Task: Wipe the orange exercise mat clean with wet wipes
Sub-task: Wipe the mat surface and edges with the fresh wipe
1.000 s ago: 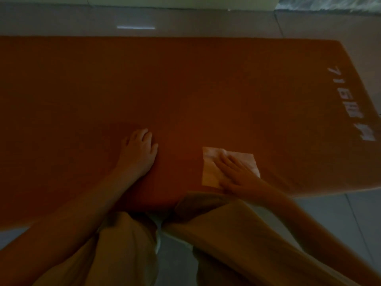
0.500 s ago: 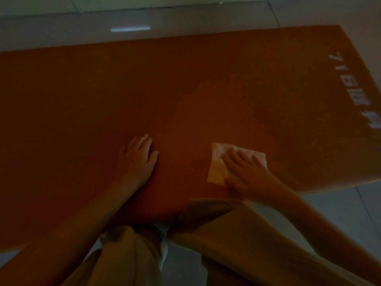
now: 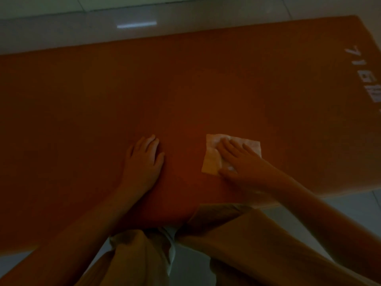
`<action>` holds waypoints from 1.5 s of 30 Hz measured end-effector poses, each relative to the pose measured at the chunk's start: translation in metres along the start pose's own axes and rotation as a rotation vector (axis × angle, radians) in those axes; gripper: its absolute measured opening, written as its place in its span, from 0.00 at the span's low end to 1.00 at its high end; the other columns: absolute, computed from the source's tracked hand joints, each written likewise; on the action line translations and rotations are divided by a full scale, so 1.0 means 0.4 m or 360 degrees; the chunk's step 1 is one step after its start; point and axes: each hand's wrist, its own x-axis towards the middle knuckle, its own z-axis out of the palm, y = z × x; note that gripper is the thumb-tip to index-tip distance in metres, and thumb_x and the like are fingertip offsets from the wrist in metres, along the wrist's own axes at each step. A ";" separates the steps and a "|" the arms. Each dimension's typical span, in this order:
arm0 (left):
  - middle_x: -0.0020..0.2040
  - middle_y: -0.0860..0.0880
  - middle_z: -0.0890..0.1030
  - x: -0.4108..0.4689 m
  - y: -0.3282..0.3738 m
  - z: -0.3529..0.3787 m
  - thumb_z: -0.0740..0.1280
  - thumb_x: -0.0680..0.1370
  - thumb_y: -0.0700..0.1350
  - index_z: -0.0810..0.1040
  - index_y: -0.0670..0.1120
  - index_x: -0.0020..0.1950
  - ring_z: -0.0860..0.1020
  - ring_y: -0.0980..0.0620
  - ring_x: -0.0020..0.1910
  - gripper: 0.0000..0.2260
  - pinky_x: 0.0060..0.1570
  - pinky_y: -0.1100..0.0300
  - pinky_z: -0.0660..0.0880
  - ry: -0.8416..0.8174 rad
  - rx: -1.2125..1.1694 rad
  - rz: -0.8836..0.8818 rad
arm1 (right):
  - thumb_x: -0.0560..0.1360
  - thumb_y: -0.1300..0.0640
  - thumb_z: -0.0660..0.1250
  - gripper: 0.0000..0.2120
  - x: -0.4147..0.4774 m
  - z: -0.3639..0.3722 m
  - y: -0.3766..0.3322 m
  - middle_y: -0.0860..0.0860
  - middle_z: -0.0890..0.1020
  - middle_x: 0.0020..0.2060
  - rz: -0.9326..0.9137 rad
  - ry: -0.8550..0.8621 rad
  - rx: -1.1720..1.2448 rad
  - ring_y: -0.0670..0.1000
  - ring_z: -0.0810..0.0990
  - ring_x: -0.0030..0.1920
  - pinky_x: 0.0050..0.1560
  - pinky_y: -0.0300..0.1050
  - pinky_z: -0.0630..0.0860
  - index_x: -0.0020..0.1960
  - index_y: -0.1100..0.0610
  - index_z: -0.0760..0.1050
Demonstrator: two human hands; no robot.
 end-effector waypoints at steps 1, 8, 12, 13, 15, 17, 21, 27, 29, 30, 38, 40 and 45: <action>0.79 0.52 0.54 -0.001 0.001 -0.001 0.51 0.84 0.54 0.57 0.49 0.78 0.49 0.52 0.78 0.23 0.74 0.50 0.46 0.0006 0.0002 0.0006 | 0.72 0.30 0.34 0.40 0.031 -0.004 0.001 0.52 0.35 0.76 0.0059 0.0035 0.0039 0.50 0.33 0.74 0.73 0.53 0.36 0.77 0.51 0.34; 0.78 0.51 0.55 -0.002 0.005 0.004 0.51 0.84 0.53 0.57 0.48 0.78 0.50 0.52 0.77 0.23 0.74 0.50 0.45 0.0038 0.0006 -0.0022 | 0.82 0.43 0.48 0.31 0.118 -0.002 -0.116 0.50 0.37 0.77 -0.0139 0.0176 0.0121 0.50 0.35 0.76 0.74 0.53 0.35 0.78 0.52 0.39; 0.78 0.52 0.55 -0.004 0.007 0.002 0.51 0.84 0.53 0.58 0.48 0.78 0.50 0.52 0.78 0.23 0.74 0.50 0.45 0.0043 -0.0013 -0.0017 | 0.82 0.42 0.49 0.32 0.055 0.010 -0.076 0.45 0.31 0.71 -0.0188 0.0122 0.0150 0.43 0.30 0.70 0.72 0.49 0.32 0.77 0.50 0.35; 0.78 0.52 0.55 -0.003 0.008 0.002 0.51 0.84 0.53 0.58 0.48 0.78 0.50 0.52 0.78 0.23 0.74 0.50 0.46 0.0037 -0.0013 -0.0012 | 0.82 0.42 0.49 0.32 0.050 0.013 -0.060 0.45 0.31 0.70 -0.0152 0.0105 0.0169 0.43 0.30 0.70 0.73 0.49 0.32 0.77 0.49 0.35; 0.78 0.52 0.55 -0.001 0.007 0.001 0.52 0.84 0.53 0.58 0.48 0.78 0.50 0.52 0.78 0.23 0.74 0.50 0.46 0.0036 -0.0014 0.0001 | 0.82 0.42 0.49 0.32 0.063 0.017 -0.032 0.46 0.32 0.72 -0.0061 0.0087 0.0201 0.44 0.31 0.71 0.73 0.49 0.33 0.77 0.50 0.36; 0.78 0.52 0.55 0.001 0.006 0.000 0.52 0.84 0.53 0.58 0.49 0.78 0.49 0.52 0.78 0.23 0.74 0.51 0.46 0.0022 -0.0028 -0.0006 | 0.82 0.42 0.47 0.31 0.101 0.005 -0.014 0.50 0.35 0.75 0.0043 0.0104 0.0220 0.48 0.33 0.74 0.73 0.50 0.34 0.78 0.51 0.37; 0.79 0.52 0.54 0.001 0.001 0.005 0.52 0.84 0.54 0.57 0.49 0.78 0.49 0.52 0.78 0.23 0.75 0.50 0.46 -0.0003 -0.0027 -0.0025 | 0.83 0.45 0.46 0.29 0.193 -0.031 -0.037 0.53 0.38 0.77 0.0184 0.0173 0.0245 0.52 0.35 0.76 0.75 0.56 0.37 0.78 0.52 0.38; 0.78 0.52 0.56 0.005 0.001 0.014 0.52 0.83 0.54 0.58 0.49 0.78 0.50 0.52 0.77 0.23 0.74 0.51 0.46 0.0046 -0.0032 -0.0034 | 0.83 0.44 0.45 0.28 0.164 -0.002 -0.093 0.46 0.34 0.73 -0.0193 0.0147 0.0123 0.49 0.34 0.75 0.74 0.53 0.35 0.78 0.48 0.38; 0.78 0.52 0.56 0.004 0.001 0.016 0.50 0.83 0.55 0.58 0.49 0.77 0.51 0.51 0.77 0.23 0.74 0.51 0.47 0.0035 -0.0028 -0.0016 | 0.82 0.43 0.47 0.29 0.145 0.007 -0.064 0.44 0.33 0.71 -0.0215 0.0102 0.0144 0.47 0.33 0.75 0.72 0.50 0.33 0.77 0.47 0.37; 0.78 0.52 0.56 0.005 0.000 0.017 0.51 0.83 0.55 0.58 0.49 0.78 0.51 0.52 0.77 0.23 0.74 0.51 0.47 0.0016 -0.0018 -0.0019 | 0.82 0.42 0.47 0.29 0.148 0.007 -0.046 0.45 0.32 0.71 -0.0195 0.0087 0.0151 0.48 0.33 0.75 0.72 0.49 0.33 0.77 0.47 0.37; 0.78 0.53 0.55 0.023 0.007 0.006 0.50 0.83 0.56 0.57 0.50 0.78 0.50 0.52 0.77 0.23 0.73 0.51 0.48 -0.0127 0.0036 -0.0062 | 0.83 0.46 0.44 0.28 0.267 -0.019 -0.001 0.52 0.37 0.77 0.0217 0.0298 0.0193 0.51 0.34 0.76 0.73 0.52 0.34 0.78 0.51 0.38; 0.77 0.52 0.58 0.026 0.011 0.000 0.47 0.80 0.58 0.61 0.50 0.76 0.54 0.50 0.76 0.26 0.72 0.51 0.52 -0.0136 0.0053 -0.0046 | 0.79 0.41 0.37 0.29 0.249 0.001 -0.025 0.51 0.34 0.76 0.0165 0.0285 0.0162 0.49 0.32 0.74 0.72 0.51 0.33 0.76 0.50 0.34; 0.76 0.53 0.55 0.090 -0.009 -0.021 0.51 0.83 0.57 0.57 0.50 0.77 0.51 0.52 0.77 0.25 0.73 0.52 0.51 -0.0160 0.0074 -0.0056 | 0.68 0.35 0.27 0.36 0.228 -0.008 0.000 0.47 0.29 0.72 -0.0043 0.0134 0.0151 0.47 0.27 0.72 0.71 0.49 0.30 0.72 0.46 0.30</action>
